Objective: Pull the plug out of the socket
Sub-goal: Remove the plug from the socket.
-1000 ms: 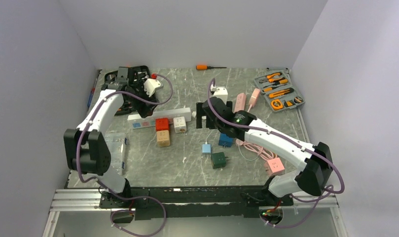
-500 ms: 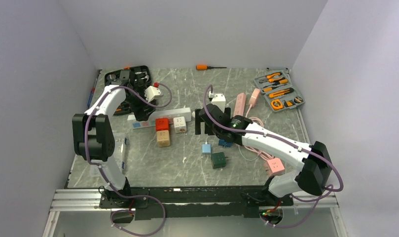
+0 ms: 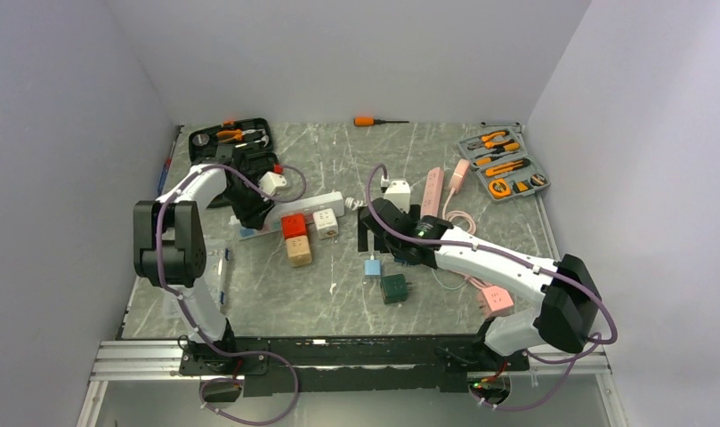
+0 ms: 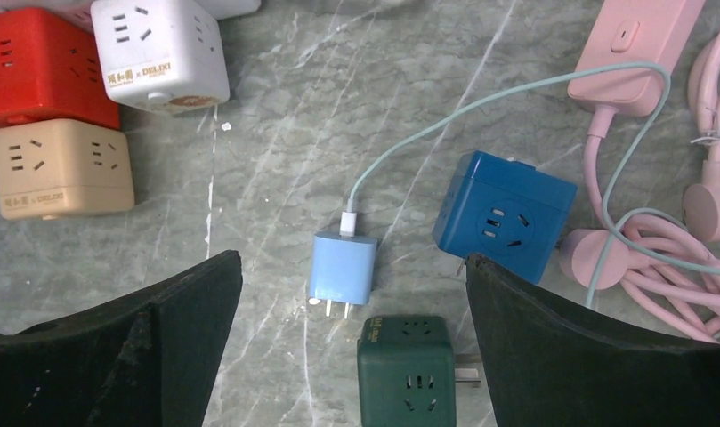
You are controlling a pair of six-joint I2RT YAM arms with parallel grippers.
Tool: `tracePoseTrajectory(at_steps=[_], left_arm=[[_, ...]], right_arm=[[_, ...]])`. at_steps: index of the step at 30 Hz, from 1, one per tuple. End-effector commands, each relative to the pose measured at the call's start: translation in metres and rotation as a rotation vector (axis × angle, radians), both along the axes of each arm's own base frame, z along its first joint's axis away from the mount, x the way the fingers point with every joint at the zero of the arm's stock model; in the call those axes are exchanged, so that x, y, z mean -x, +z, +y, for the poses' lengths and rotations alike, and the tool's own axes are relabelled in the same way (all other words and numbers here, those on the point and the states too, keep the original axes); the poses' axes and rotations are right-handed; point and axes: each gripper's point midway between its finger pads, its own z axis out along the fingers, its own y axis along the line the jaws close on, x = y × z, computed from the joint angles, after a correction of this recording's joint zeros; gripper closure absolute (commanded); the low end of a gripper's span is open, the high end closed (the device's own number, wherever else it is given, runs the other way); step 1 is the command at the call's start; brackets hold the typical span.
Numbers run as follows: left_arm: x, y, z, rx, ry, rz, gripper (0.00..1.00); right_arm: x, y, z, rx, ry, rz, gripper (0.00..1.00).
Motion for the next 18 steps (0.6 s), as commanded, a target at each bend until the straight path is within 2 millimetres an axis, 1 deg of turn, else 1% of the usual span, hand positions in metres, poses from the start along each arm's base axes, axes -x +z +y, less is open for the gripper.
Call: tracePoseTrajectory(at_steps=[1, 3, 6, 9, 12, 15, 16, 18], left_arm=[[0.024, 0.012, -0.014, 0.08, 0.03, 0.022, 0.55], [0.038, 0.008, -0.016, 0.094, 0.042, 0.05, 0.58], [0.056, 0.006, -0.021, 0.125, 0.051, 0.074, 0.6], [0.065, 0.012, -0.026, 0.155, 0.056, 0.056, 0.58], [0.063, 0.016, -0.026, 0.158, 0.065, 0.02, 0.49], [0.056, 0.02, -0.028, 0.154, 0.079, 0.013, 0.31], [0.053, 0.021, -0.03, 0.152, 0.079, 0.007, 0.28], [0.048, 0.021, -0.035, 0.151, 0.075, -0.003, 0.26]], right_arm=[[-0.001, 0.006, -0.008, -0.01, -0.032, -0.033, 0.03], [-0.001, 0.003, -0.006, -0.007, -0.024, -0.03, 0.03], [-0.002, -0.001, -0.003, 0.004, -0.008, -0.028, 0.03], [-0.008, -0.001, 0.005, 0.017, 0.023, -0.038, 0.03], [-0.016, -0.001, 0.017, 0.035, 0.063, -0.046, 0.02], [-0.025, 0.005, 0.032, 0.032, 0.097, -0.063, 0.02], [-0.027, 0.006, 0.036, 0.024, 0.111, -0.069, 0.01], [-0.03, 0.008, 0.045, 0.005, 0.135, -0.081, 0.01]])
